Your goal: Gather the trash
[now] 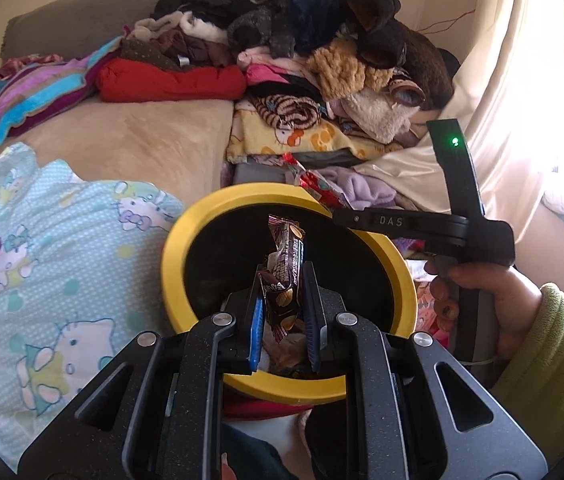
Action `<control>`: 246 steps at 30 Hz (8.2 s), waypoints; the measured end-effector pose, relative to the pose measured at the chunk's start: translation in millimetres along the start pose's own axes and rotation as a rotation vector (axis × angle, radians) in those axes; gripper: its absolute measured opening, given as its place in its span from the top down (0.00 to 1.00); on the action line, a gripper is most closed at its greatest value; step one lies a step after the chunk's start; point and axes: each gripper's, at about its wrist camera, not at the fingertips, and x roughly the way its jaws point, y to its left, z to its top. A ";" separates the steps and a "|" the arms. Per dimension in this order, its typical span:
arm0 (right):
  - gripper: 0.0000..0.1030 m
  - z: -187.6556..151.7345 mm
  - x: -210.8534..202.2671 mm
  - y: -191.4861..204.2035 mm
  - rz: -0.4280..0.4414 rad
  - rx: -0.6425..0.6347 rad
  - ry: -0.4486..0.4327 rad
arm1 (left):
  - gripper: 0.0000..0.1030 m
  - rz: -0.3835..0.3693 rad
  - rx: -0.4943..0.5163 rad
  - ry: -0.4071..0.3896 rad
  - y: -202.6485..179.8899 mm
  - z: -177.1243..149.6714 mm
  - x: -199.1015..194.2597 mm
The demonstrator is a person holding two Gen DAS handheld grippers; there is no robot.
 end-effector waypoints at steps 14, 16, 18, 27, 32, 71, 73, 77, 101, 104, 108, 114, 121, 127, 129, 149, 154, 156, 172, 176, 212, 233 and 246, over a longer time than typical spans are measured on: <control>0.50 5.2 -9.4 -16.3 0.028 0.081 -0.037 | 0.11 0.006 -0.064 0.004 7.1 2.2 19.6; 0.47 6.6 -11.6 -11.6 0.033 0.070 -0.054 | 0.11 0.058 -0.053 -0.002 9.5 2.4 15.0; 0.43 7.6 -12.7 -6.8 0.040 0.055 -0.063 | 0.11 0.076 -0.058 -0.011 13.9 2.5 8.8; 0.37 9.4 -18.5 33.7 0.101 -0.043 -0.096 | 0.11 0.196 -0.095 -0.079 40.6 5.2 -21.1; 0.36 7.8 -20.2 60.0 0.108 -0.115 -0.110 | 0.11 0.268 -0.116 -0.123 59.8 5.0 -40.1; 0.29 -4.2 128.4 350.3 0.328 -0.347 0.168 | 0.32 0.400 -0.661 -0.216 255.7 -78.6 -123.2; 0.32 -5.1 141.6 358.2 0.307 -0.344 0.194 | 0.39 0.381 -0.674 -0.211 258.5 -80.1 -120.0; 0.41 -8.8 168.2 364.5 0.324 -0.282 0.275 | 0.39 0.327 -0.714 -0.197 264.1 -83.1 -109.4; 0.87 -4.4 59.4 245.8 0.348 -0.224 0.051 | 0.73 0.296 -0.854 -0.171 281.9 -84.9 -82.3; 0.87 -4.8 41.1 226.4 0.323 -0.222 0.008 | 0.79 0.291 -0.824 -0.196 269.9 -79.7 -90.7; 0.88 -5.3 21.7 192.4 0.303 -0.158 -0.029 | 0.79 0.294 -0.773 -0.227 252.3 -66.9 -100.0; 0.88 1.0 0.2 160.0 0.286 -0.098 -0.068 | 0.79 0.341 -0.743 -0.261 236.3 -61.1 -113.8; 0.88 8.4 -15.8 143.0 0.292 -0.066 -0.098 | 0.79 0.369 -0.716 -0.291 225.1 -62.3 -138.2; 0.88 10.7 -24.4 131.8 0.281 -0.046 -0.102 | 0.79 0.336 -0.642 -0.305 200.4 -49.4 -146.4; 0.88 11.9 -28.2 129.2 0.273 -0.044 -0.106 | 0.79 0.321 -0.621 -0.309 191.7 -43.4 -145.0; 0.88 22.0 -70.1 75.3 0.189 -0.017 -0.166 | 0.79 0.195 -0.426 -0.273 109.9 -10.5 -118.8; 0.88 23.1 -71.6 63.9 0.163 -0.010 -0.164 | 0.79 0.165 -0.371 -0.246 90.3 -6.6 -108.5; 0.88 22.6 -72.2 60.3 0.152 -0.007 -0.163 | 0.79 0.152 -0.351 -0.231 84.1 -4.9 -102.0; 0.79 19.1 -57.5 14.1 0.147 0.120 -0.098 | 0.78 0.052 -0.167 -0.060 14.5 1.3 -19.7; 0.60 17.8 -55.9 7.3 0.132 0.135 -0.077 | 0.51 0.042 -0.135 -0.038 7.3 6.1 0.2; 0.06 -82.2 -140.6 140.3 0.087 -0.240 -0.421 | 0.11 0.410 -0.230 -0.288 77.4 -25.9 -158.7; 0.06 -142.1 -141.8 166.0 0.018 -0.363 -0.566 | 0.11 0.515 -0.131 -0.389 55.8 -70.8 -184.6; 0.06 -139.6 -141.4 160.5 0.021 -0.340 -0.562 | 0.11 0.522 -0.144 -0.393 59.3 -72.7 -187.0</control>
